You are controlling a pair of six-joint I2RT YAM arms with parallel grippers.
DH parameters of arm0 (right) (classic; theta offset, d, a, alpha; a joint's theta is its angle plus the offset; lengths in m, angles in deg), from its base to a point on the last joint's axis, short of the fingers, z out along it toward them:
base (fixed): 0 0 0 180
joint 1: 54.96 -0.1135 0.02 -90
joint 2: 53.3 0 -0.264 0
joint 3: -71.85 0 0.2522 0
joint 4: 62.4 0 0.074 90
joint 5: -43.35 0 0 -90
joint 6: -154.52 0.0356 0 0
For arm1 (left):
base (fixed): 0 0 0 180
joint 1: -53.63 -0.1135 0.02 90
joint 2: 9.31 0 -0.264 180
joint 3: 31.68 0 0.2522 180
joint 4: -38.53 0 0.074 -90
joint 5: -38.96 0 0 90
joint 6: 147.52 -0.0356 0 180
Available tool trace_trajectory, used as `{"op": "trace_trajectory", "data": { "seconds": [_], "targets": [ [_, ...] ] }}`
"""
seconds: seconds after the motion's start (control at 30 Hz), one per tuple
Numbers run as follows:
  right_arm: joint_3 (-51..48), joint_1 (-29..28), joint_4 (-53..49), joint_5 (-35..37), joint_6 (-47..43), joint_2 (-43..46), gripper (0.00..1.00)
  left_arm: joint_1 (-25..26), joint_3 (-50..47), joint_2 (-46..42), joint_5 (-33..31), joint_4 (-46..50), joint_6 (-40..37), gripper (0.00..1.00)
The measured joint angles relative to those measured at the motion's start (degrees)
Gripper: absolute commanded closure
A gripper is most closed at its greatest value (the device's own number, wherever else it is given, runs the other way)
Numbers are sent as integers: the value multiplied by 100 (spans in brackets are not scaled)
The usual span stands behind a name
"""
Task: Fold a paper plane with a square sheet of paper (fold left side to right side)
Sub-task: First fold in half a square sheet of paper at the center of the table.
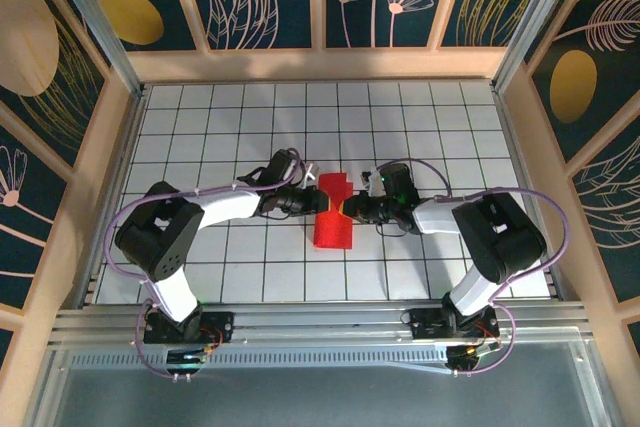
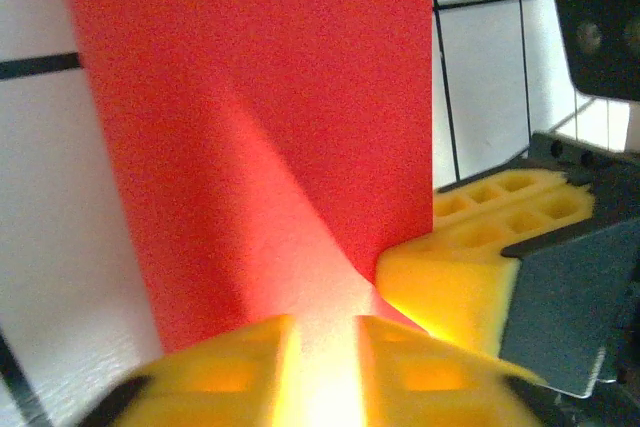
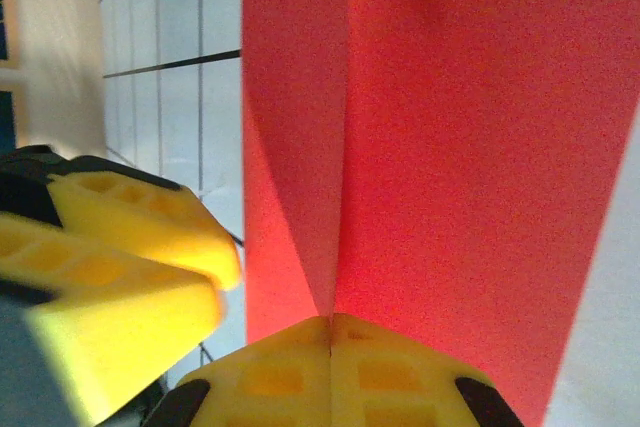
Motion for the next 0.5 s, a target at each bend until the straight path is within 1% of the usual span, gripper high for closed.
{"op": "trace_trajectory", "data": {
  "seconds": [0.07,0.13,0.23,0.5],
  "targets": [
    [31,-2,-168,118,-81,0,100,0,0,-153,-208,101,-13,54],
    [42,-4,-310,225,-120,0,100,0,2,-286,-402,155,-31,51],
    [42,-4,-435,328,-140,0,100,0,2,-315,-549,173,-28,49],
    [87,-4,-577,385,-155,0,100,0,2,81,-509,203,-11,44]
  ]
}}
